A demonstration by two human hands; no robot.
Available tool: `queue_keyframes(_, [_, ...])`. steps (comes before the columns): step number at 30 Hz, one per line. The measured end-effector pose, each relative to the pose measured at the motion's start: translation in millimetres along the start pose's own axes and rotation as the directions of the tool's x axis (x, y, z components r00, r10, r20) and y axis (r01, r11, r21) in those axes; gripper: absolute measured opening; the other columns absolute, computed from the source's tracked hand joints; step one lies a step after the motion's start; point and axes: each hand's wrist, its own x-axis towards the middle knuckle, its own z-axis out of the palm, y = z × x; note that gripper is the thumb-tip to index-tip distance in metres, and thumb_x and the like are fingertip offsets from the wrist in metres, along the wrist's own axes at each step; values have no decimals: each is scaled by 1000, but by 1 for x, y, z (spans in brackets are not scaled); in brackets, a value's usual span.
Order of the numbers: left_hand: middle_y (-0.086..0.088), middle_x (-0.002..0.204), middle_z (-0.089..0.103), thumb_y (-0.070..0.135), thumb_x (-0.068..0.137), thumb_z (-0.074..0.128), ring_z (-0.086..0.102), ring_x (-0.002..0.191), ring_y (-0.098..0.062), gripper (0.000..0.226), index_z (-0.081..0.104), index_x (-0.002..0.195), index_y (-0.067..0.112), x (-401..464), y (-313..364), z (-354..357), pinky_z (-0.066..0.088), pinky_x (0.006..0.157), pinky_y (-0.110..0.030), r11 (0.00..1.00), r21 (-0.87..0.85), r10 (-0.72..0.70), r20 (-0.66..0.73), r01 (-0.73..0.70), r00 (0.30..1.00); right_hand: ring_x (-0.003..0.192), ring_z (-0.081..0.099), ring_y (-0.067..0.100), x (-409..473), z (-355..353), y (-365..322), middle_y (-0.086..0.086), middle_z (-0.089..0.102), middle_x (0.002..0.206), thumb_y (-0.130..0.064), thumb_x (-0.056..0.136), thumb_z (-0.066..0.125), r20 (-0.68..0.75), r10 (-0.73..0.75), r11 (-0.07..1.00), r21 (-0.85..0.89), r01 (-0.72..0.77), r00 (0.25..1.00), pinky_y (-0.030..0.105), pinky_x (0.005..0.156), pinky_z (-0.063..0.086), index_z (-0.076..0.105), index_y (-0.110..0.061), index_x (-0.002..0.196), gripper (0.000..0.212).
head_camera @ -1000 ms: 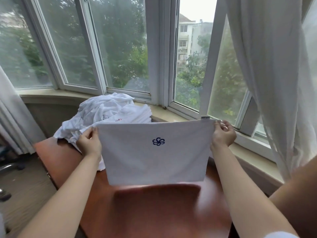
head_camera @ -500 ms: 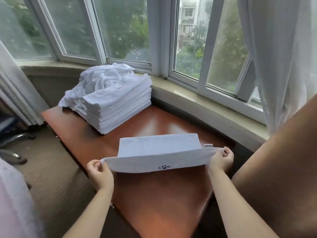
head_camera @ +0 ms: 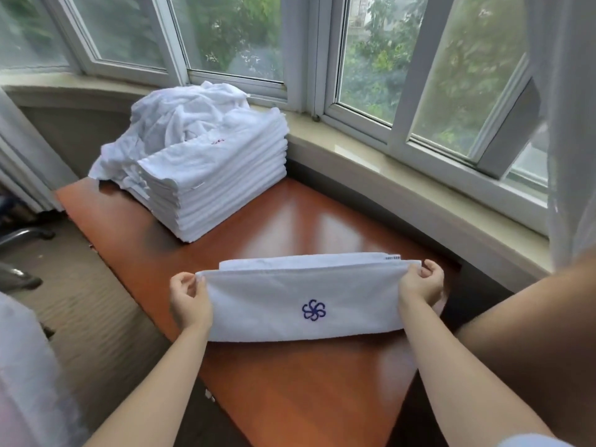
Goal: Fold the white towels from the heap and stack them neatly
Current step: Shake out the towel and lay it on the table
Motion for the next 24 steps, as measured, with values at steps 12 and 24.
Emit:
queue_keyframes(12, [11,89,59,9,93,59,58,90,-16,24,56,115,2,77,-45,91,45,81,-27,983,125,-144,52,137,988,94,60,15,60,84,42,-5,67,107,-22,94,57,-13,70,991,-114,-71,997,26,86,44,57,-27,124,30])
queue_keyframes(24, [4,100,64,18,93,59,62,93,-15,18,56,111,16,75,-62,98,43,71,-16,957,240,-172,8,165,985,113,55,28,63,94,70,2,62,122,-37,96,49,-44,-34,919,-393,14,998,39,104,41,55,-30,127,32])
